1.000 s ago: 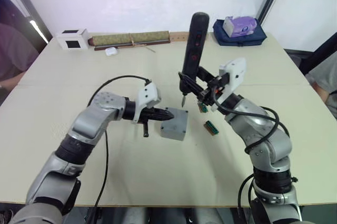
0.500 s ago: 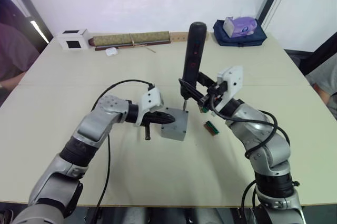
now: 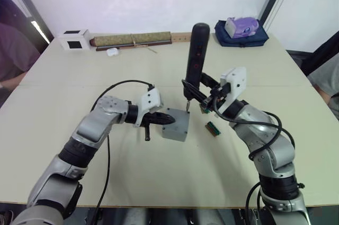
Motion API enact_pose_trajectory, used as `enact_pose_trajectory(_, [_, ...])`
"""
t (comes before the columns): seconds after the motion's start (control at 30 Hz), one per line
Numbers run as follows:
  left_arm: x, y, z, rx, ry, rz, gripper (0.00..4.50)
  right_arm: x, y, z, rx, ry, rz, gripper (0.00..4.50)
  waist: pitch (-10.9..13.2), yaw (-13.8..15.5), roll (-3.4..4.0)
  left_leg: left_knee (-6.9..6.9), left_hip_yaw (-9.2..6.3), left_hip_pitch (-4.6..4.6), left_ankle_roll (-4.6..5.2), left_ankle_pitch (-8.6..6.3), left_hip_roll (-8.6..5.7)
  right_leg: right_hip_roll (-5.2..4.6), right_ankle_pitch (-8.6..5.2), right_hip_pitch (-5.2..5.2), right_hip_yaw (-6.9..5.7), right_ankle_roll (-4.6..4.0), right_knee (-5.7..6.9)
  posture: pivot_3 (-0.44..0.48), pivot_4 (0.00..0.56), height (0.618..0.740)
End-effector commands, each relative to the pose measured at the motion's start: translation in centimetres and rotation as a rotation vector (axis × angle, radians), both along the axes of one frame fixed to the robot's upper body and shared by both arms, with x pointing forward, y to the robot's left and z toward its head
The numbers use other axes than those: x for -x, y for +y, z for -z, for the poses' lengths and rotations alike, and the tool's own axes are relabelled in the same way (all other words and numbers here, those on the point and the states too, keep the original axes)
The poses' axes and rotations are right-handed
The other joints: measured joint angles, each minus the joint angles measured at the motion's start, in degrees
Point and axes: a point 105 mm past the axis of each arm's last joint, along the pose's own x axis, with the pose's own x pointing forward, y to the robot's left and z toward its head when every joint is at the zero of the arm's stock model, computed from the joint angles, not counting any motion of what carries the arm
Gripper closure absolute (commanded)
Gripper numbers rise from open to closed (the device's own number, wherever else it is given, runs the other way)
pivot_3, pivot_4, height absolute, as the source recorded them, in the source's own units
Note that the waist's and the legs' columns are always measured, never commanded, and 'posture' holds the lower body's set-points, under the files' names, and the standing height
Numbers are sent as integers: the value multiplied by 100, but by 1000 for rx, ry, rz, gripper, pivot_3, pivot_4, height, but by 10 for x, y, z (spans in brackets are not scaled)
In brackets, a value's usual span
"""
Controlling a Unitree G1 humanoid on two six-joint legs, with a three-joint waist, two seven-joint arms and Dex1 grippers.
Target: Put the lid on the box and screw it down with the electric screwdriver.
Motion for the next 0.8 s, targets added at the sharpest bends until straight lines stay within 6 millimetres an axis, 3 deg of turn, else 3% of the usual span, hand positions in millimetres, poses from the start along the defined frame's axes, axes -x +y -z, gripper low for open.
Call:
enact_pose_trajectory(0.03, [-2,5,5,-20,14,-18,4500,4,-3,-5,-7,-16,5,2664,0,0,0,0,0,2,0,0,0,0,0,2,0,0,0,0,150,740])
enact_pose_trajectory(0.53, [-3,3,12,-39,15,-15,4500,10,-4,6,37,10,-1,2664,0,5,0,-6,-2,57,5,-3,0,0,-2,60,-1,-1,-16,0,150,740])
enact_pose_trajectory(0.8, [-4,4,14,-42,17,-13,4500,8,-12,1,-4,7,21,2664,0,5,0,-13,-1,83,8,-5,1,0,-3,87,-1,-1,-23,0,150,740])
